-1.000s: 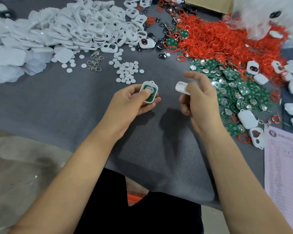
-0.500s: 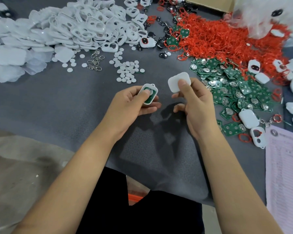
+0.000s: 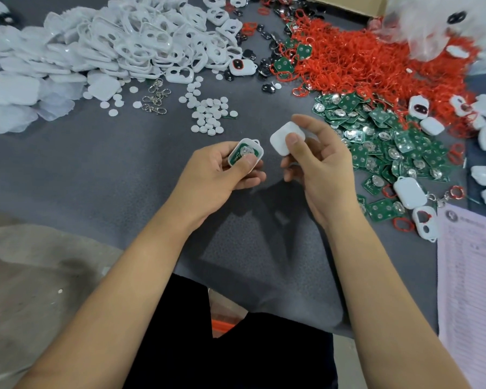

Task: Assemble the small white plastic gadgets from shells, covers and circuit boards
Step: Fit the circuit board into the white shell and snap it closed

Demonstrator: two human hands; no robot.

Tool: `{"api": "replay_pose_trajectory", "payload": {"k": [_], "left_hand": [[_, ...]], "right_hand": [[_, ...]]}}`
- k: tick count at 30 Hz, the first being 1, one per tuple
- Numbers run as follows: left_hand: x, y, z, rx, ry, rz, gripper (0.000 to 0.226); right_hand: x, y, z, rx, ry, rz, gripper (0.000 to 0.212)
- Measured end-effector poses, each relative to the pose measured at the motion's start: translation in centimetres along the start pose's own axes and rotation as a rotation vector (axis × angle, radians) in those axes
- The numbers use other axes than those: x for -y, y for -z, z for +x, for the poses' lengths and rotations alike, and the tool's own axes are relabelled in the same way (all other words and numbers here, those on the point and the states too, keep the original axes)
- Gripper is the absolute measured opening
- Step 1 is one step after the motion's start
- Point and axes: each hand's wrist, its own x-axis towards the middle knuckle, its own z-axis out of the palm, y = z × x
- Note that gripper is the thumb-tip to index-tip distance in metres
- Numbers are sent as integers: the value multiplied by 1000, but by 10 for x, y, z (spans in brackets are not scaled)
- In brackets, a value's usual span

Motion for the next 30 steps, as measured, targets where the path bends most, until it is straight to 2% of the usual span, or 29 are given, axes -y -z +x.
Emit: {"api": "replay_pose_trajectory", "payload": {"k": [6,9,12,15,21,30], "left_hand": [[-1,0,1,34,34,-52,31],[-5,0,5,50,122,-79,55],[-7,0,7,56,174,-95,67],[-7,-1,8,62,178,-99,71],[-8,-1,8,74,173,-105,74],[-7,0,9,89,158,-118,74]], "right_hand": [[2,-1,-4,117,17,56,34],[1,-3,-6,141,80,-47,36],[-1,-5,-6,157,138,-194,35],[-1,-3,-5,188,209,-337,34],[0,-3,-4,211,261,-404,34],[3,0,-4,257,212,-452,35]]}}
